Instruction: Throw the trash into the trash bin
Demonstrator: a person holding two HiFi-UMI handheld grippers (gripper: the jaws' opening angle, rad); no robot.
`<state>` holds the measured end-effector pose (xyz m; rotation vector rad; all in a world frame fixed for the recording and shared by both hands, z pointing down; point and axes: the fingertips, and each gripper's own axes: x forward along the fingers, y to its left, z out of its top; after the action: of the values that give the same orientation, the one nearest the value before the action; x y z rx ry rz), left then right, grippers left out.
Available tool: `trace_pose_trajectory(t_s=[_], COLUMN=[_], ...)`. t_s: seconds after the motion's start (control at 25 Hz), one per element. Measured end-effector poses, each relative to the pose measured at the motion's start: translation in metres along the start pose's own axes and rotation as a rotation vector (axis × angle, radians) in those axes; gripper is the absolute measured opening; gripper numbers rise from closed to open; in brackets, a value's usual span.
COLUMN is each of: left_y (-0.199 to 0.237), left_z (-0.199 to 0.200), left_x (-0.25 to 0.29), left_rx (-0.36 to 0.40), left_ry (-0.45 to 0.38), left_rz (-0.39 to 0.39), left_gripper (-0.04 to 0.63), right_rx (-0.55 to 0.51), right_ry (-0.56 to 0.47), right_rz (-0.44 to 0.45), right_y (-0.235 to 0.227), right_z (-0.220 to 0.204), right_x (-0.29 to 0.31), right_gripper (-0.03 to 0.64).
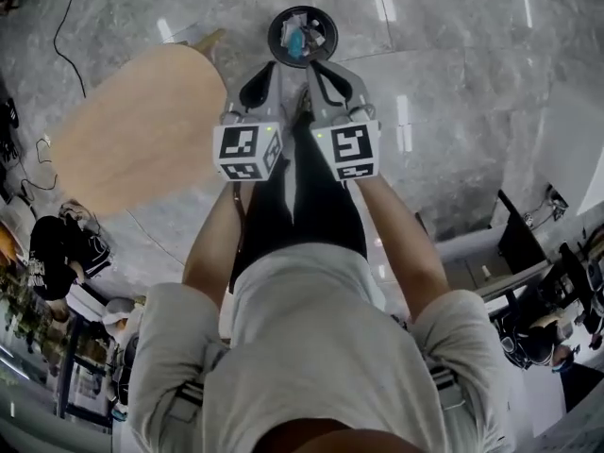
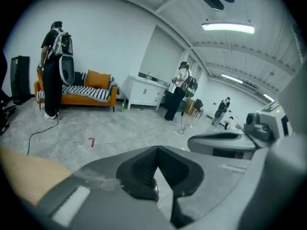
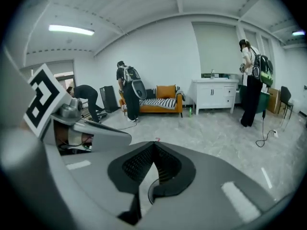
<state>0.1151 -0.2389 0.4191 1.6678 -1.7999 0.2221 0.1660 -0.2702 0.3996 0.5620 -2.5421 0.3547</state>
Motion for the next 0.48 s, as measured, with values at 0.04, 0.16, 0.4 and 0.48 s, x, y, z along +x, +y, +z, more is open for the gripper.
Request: trace_pose_trajectory(t_s=[0.04, 0.16, 0.4, 0.48], left_y=[-0.003, -0.009, -0.001, 0.004], left_z=[0.013, 0.050, 0.112, 0.131], left_x=[-0.016, -0.063, -0.170, -0.211], left_rx=[0.007, 0.034, 0.088, 0.119], left_ry=[-0.022, -0.097, -0.246, -0.306], left_rz=[-0.001, 0.006, 0.051, 0.082], left_gripper=[0.018, 0.018, 0.018, 0.018], right_rx=[-0.009, -0.040, -0.112, -0.126], right_ry=[-0.021, -0.090, -0.245, -0.287], right_rz=[0.001, 0.011, 0.025, 0.026], right_y=[0.009, 0.037, 0.106, 0.131], right_z=[0.015, 0.061, 0.148, 0.174], right_x=[-0.012, -0.042, -0.098, -0.118], right_gripper=[0.008, 0.008, 0.008, 0.008])
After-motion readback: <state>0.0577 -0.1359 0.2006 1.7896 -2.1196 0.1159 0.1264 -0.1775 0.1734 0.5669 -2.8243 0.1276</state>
